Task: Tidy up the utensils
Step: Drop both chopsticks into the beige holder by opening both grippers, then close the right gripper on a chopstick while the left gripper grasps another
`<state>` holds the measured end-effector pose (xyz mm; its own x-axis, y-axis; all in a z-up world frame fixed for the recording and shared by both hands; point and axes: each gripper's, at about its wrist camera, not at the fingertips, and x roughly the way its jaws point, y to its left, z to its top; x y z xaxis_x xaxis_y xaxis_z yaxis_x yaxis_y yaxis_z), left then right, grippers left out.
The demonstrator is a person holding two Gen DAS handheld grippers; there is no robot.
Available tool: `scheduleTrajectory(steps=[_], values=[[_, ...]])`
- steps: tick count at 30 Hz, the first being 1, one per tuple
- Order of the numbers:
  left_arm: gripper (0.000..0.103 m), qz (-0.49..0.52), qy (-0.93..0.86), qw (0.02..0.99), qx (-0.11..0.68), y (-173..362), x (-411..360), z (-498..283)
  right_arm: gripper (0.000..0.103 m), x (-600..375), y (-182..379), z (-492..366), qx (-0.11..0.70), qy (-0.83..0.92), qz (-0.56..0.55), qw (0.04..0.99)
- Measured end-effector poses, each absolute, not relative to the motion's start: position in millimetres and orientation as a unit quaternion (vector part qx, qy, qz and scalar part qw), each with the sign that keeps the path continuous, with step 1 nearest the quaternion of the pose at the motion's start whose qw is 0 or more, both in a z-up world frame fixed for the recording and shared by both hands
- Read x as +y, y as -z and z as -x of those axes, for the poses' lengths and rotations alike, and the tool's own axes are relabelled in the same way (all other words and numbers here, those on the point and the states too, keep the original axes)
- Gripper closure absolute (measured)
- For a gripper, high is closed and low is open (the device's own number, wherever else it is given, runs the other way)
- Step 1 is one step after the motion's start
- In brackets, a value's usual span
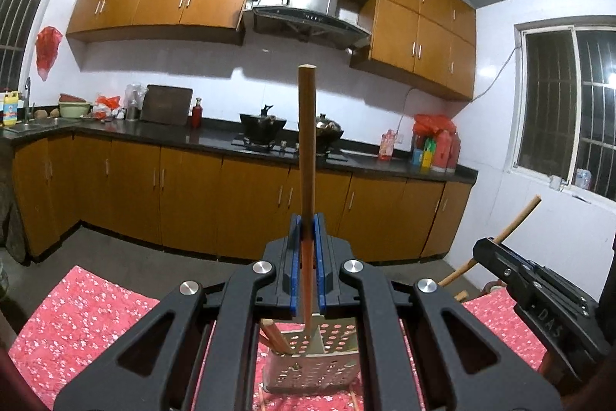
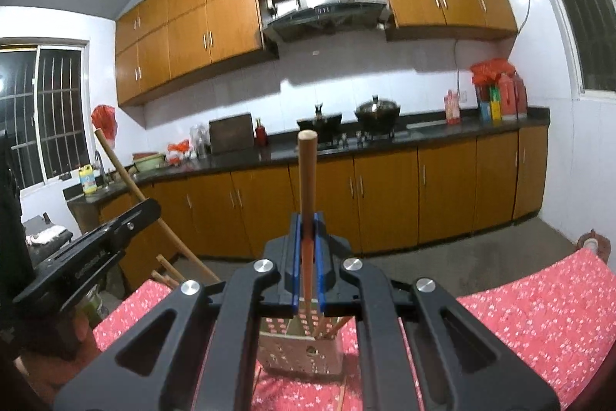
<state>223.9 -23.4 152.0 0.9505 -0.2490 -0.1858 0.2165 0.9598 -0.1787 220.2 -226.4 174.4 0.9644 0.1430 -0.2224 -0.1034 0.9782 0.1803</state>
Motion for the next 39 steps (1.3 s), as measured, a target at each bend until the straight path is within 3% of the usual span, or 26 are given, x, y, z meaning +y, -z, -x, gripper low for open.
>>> scheduleTrajectory(steps=[8, 11, 16, 26, 31, 39], values=[[0.095, 0.075, 0.122, 0.98, 0.141, -127, -29, -242, 0.094, -224, -155, -238, 0.156, -0.072, -0.087, 0.981], [0.095, 0.077, 0.121, 0.979, 0.145, -124, -26, -241, 0.084, -225, -154, -236, 0.154, -0.072, -0.093, 0.981], [0.089, 0.088, 0.119, 0.979, 0.14, -130, -17, -237, 0.083, -227, -159, -225, 0.142, -0.07, -0.097, 0.982], [0.089, 0.123, 0.116, 0.979, 0.117, -135, 16, -191, 0.078, -242, -147, -171, 0.13, -0.05, -0.084, 0.987], [0.089, 0.114, 0.099, 0.976, 0.154, -108, 28, -172, 0.078, -252, -81, -169, 0.231, -0.025, -0.076, 0.97], [0.089, 0.067, 0.093, 0.94, 0.321, -5, 20, -173, 0.078, -227, 34, -164, 0.405, -0.051, -0.084, 0.909]])
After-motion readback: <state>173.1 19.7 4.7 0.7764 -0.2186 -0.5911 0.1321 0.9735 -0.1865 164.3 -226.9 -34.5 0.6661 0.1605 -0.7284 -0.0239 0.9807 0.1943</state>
